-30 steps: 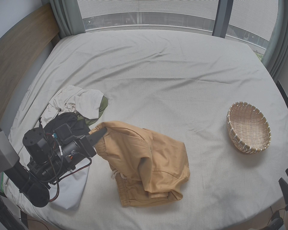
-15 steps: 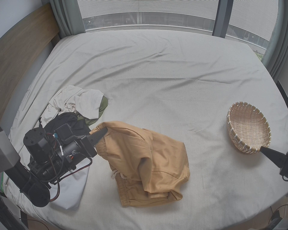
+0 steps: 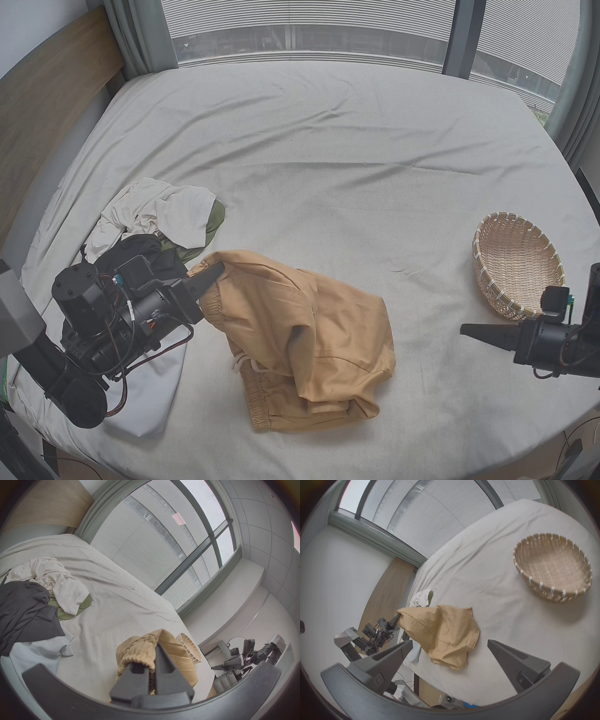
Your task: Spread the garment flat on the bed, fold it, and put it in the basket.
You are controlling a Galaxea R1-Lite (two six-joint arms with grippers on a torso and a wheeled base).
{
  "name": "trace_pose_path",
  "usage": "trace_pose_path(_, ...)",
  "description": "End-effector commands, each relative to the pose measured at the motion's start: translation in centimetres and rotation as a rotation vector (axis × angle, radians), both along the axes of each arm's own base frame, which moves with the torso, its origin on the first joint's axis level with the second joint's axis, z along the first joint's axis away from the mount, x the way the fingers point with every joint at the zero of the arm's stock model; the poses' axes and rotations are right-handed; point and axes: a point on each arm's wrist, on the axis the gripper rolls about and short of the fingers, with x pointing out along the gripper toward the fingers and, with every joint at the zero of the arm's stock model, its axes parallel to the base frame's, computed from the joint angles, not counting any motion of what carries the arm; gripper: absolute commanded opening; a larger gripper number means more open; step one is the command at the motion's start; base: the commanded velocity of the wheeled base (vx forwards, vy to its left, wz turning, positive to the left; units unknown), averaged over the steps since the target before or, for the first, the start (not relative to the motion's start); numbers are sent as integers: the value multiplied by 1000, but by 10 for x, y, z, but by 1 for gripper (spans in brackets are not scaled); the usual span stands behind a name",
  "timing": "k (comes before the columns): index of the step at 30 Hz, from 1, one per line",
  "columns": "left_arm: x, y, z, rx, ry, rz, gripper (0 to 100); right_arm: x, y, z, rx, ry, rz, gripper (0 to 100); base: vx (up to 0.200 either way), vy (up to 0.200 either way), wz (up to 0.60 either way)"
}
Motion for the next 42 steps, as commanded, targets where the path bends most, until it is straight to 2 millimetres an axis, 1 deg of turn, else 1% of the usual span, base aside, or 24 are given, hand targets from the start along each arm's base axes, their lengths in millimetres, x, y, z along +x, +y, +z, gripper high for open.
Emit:
trace_pose_path(1, 2, 1, 0, 0, 0, 6, 0, 15, 15, -45, -16, 211, 14, 100, 0, 0, 0)
trace_pose_path(4, 4, 4, -1, 3, -1, 18, 0, 17, 21, -52, 10, 264, 13, 100, 0, 0, 0)
trace_pose_path(7, 7, 8, 1, -3, -11, 37, 0, 24, 28, -64, 21, 309, 12, 100, 0, 0, 0)
trace_pose_path(12, 10, 13, 2, -3, -16, 60, 0, 24, 38, -82, 7, 340, 46, 100, 0, 0, 0)
trace_pose_path(18, 10, 13, 2, -3, -15, 60, 0, 30, 49, -98, 27, 373, 51, 100, 0, 0, 0)
trace_pose_path(21, 9, 13, 1, 1, -10, 60, 0, 34, 54, -110, 38, 397, 43, 100, 0, 0, 0)
trace_pose_path(30, 9, 13, -2, 8, -1, 62, 0, 44, 64, -123, 48, 370, 45, 100, 0, 0, 0)
trace_pose_path(32, 8, 13, -2, 9, 0, 60, 0, 51, 67, -131, 75, 359, 33, 100, 0, 0, 0)
trace_pose_path(36, 8, 12, -2, 9, 0, 57, 0, 63, 72, -137, 119, 295, -16, 100, 0, 0, 0)
trace_pose_path(40, 8, 12, -2, 9, 0, 55, 0, 67, 74, -144, 126, 291, -27, 100, 0, 0, 0)
trace_pose_path(42, 8, 12, -2, 8, -1, 55, 0, 73, 78, -147, 143, 267, -25, 100, 0, 0, 0)
